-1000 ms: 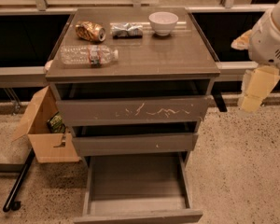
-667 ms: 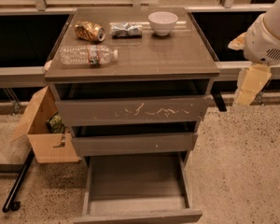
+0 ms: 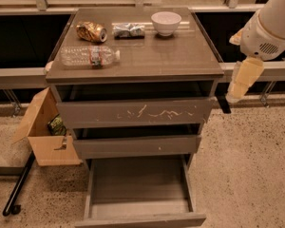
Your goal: Place water bottle into bottom drawer
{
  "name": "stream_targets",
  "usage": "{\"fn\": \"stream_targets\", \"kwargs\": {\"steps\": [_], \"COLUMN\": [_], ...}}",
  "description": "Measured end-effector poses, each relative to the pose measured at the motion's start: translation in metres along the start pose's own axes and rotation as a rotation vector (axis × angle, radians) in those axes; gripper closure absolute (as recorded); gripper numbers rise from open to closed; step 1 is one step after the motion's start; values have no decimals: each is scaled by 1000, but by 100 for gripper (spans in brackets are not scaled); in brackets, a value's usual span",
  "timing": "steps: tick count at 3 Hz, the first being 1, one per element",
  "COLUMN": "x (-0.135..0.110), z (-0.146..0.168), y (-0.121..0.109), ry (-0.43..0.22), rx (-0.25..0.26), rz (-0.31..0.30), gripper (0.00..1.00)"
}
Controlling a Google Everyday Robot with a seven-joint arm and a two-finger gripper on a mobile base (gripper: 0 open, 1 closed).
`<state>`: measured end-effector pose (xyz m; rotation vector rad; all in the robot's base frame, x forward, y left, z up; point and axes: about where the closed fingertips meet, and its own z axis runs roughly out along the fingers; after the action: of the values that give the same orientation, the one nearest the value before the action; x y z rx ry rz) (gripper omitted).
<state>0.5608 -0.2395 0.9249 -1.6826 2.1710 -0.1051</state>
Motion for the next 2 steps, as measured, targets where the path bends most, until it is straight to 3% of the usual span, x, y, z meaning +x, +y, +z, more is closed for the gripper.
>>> {"fn": "stream_targets", "kwargs": {"steps": [1,2], "x": [-15,-33], "z": [19,29], "y": [-41,-55], "ry": [-100,-201], "rx": [29,16], "rz": [47,70], "gripper": [0,0]}}
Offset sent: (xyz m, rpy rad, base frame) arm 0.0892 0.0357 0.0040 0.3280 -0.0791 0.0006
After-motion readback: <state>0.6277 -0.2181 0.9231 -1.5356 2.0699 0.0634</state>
